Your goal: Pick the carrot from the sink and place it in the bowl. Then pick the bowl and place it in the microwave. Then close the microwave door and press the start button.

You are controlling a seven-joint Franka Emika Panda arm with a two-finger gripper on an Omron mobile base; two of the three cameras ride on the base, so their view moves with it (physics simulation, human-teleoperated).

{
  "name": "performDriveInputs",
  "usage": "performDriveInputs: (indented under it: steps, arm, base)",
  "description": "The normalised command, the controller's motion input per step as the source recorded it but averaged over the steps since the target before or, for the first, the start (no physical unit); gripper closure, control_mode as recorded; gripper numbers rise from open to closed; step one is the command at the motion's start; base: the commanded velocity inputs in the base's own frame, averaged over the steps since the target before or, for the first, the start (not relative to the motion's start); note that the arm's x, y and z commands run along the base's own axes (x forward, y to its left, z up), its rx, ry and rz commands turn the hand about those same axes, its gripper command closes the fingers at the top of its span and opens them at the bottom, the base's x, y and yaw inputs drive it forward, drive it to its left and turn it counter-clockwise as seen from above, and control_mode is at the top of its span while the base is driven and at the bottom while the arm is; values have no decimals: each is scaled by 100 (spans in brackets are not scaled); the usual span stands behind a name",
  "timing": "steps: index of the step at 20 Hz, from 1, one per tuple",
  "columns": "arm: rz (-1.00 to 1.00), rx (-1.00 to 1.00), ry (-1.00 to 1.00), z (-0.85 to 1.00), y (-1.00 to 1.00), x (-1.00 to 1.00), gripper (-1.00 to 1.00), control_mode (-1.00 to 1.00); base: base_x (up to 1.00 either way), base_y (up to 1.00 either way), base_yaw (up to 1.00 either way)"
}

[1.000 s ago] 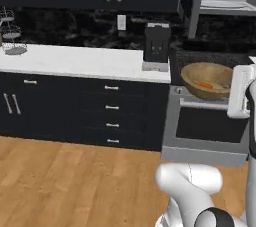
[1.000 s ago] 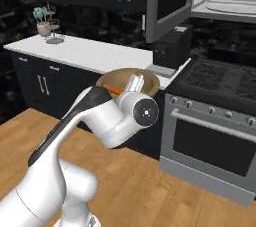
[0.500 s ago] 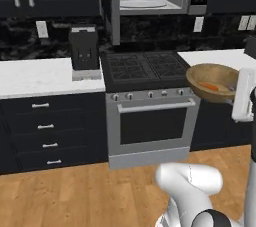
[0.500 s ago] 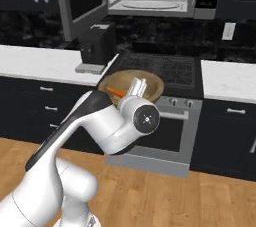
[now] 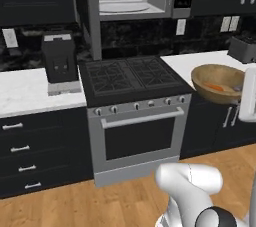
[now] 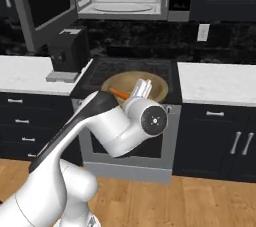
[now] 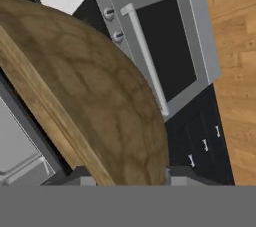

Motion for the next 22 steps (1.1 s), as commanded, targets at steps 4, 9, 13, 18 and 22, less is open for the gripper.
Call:
performDriveInputs:
  steps: [4, 9, 13, 18, 22]
  arm:
    - [0, 0, 0, 0, 0, 0, 100, 100]
    - [0, 0, 0, 0, 0, 0, 100, 100]
    - [0, 0, 0, 0, 0, 0, 100, 100]
    - [0, 0, 0, 0, 0, 0, 100, 100]
    - [0, 0, 0, 0, 0, 0, 100, 100]
  base:
    - [51, 0, 0]
    - [48, 0, 0]
    - [42, 0, 0]
    - [44, 0, 4]
    - [52, 0, 8]
